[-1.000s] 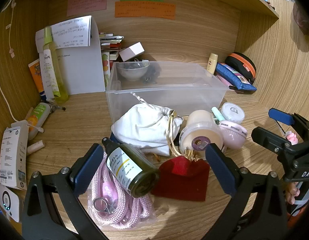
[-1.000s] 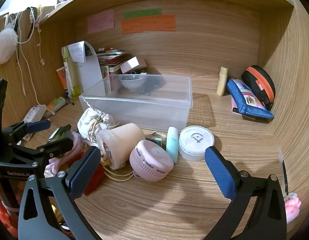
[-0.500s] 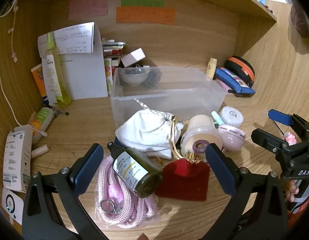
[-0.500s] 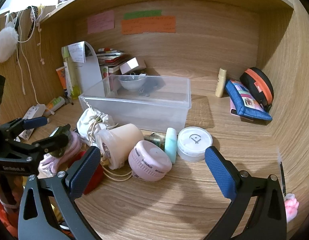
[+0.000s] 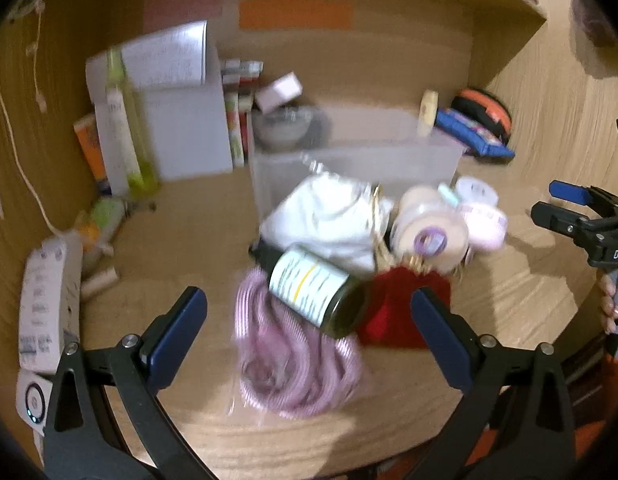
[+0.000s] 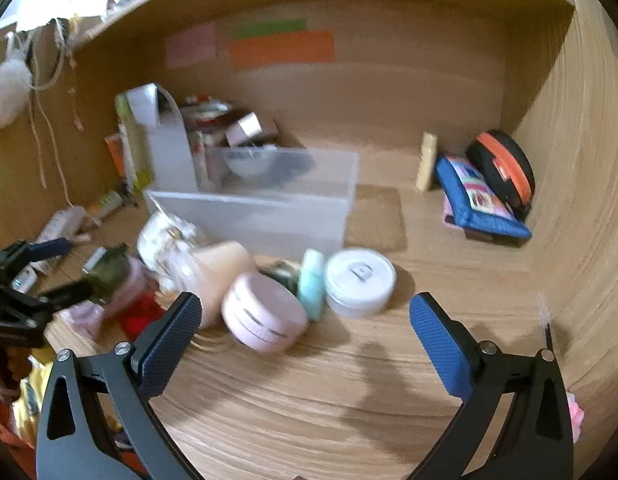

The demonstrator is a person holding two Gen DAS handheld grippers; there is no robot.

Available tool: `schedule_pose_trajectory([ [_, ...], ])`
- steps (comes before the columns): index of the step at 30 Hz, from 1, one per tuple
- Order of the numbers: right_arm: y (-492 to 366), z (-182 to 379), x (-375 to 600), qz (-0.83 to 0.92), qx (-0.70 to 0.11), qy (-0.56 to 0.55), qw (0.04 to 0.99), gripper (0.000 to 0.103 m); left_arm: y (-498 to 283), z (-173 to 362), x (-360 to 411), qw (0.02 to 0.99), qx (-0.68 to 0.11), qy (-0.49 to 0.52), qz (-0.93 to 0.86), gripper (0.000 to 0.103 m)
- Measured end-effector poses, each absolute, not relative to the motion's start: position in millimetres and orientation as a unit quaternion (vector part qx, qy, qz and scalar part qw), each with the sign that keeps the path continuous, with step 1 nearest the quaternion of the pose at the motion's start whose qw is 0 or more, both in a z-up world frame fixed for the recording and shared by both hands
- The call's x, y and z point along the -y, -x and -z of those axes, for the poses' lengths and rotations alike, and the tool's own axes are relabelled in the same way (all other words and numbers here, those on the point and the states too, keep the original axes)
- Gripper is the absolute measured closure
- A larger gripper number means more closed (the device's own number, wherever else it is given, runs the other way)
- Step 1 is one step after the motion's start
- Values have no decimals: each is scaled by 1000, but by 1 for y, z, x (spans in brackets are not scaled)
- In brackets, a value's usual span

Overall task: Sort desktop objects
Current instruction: 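Grasp the dark green bottle with the left gripper while the right gripper grasps the pink round container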

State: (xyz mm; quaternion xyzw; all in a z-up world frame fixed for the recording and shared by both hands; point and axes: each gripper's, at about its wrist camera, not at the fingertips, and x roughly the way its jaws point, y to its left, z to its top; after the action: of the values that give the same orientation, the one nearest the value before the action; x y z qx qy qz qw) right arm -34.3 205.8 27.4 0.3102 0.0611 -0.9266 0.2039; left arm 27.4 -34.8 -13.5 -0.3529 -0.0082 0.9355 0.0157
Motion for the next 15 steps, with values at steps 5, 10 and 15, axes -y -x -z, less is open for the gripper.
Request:
schedule_pose_trajectory([
  [5, 48, -4, -208, 906, -56, -356, 222, 0, -18, 27, 48, 49, 69, 388, -918, 0],
  [10, 57, 9, -198, 894, -67, -375, 235, 3, -4, 32, 49, 58, 93, 391, -914, 0],
  [15, 64, 15, -180, 884, -100, -381, 250, 12, 7, 32, 43, 48, 82, 384, -918, 0],
])
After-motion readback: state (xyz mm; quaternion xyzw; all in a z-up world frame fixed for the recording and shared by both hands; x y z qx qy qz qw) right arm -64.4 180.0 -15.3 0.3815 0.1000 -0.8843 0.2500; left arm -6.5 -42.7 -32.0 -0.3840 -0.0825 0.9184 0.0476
